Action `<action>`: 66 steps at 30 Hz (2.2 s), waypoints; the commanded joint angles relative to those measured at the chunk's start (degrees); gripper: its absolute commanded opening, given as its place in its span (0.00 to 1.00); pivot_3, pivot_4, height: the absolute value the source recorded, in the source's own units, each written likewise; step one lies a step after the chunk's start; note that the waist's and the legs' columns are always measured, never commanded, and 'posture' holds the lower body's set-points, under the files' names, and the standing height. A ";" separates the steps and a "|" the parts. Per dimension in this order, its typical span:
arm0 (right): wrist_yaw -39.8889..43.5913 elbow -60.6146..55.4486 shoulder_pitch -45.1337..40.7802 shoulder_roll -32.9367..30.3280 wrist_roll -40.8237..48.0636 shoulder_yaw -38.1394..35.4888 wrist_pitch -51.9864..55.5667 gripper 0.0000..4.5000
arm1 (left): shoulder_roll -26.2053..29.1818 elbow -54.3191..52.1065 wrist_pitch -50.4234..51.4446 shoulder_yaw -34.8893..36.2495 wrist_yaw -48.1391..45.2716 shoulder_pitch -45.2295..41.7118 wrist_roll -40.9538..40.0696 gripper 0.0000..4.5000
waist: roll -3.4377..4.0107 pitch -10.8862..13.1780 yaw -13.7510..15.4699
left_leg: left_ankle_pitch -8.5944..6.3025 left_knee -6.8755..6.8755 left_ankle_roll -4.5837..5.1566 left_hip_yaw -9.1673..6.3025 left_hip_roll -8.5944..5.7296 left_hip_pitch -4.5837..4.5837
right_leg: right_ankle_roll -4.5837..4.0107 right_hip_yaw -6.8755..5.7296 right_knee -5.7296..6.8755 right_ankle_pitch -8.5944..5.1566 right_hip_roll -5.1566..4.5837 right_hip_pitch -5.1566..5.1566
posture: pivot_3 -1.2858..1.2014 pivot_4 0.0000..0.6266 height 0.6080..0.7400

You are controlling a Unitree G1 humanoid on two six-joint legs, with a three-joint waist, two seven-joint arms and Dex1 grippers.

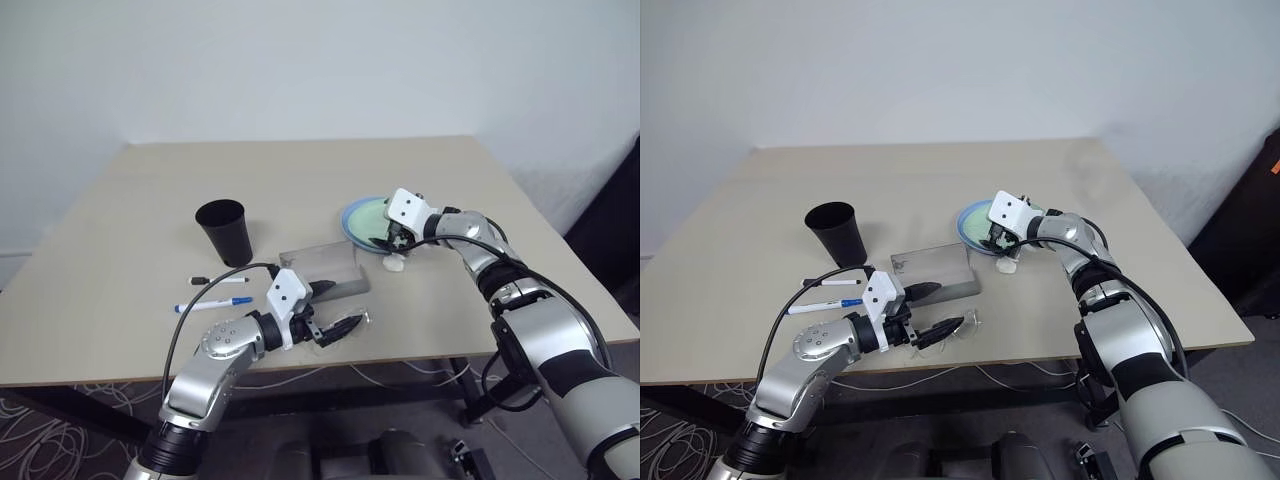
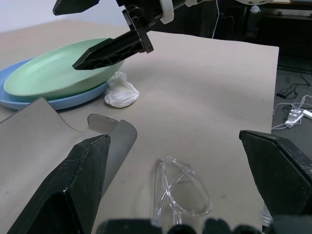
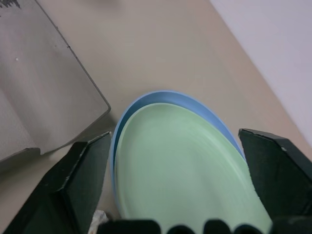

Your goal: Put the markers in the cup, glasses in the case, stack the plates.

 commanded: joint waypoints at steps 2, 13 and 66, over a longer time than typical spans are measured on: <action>0.08 -0.84 -1.49 -0.35 0.22 -1.31 -1.28 1.00 | 0.32 -2.48 -0.59 0.93 0.27 -0.39 -0.31 1.00 | 0.00 0.00 0.00 | 0.00 0.00 0.00 0.01 0.00 0.00 | 0.00 0.01 0.00 0.00 0.00 0.00 | 0.52 0.00 1.00; 2.47 -4.46 0.55 -1.87 3.34 -5.75 0.92 1.00 | 0.48 -1.72 -0.74 0.53 -0.17 -1.31 -0.11 1.00 | 0.04 0.01 0.00 | 0.00 -0.02 0.00 0.01 0.00 0.02 | 0.00 0.02 0.01 0.00 0.02 0.00 | 0.52 0.00 1.00; -5.93 -36.16 21.03 2.80 22.84 -15.82 50.00 1.00 | -0.76 0.91 -1.68 -0.13 -1.42 -4.18 0.22 1.00 | 0.27 0.00 0.01 | -0.07 0.05 0.12 0.01 -0.06 -0.03 | 0.13 0.06 -0.02 -0.03 0.03 -0.01 | 0.52 0.00 1.00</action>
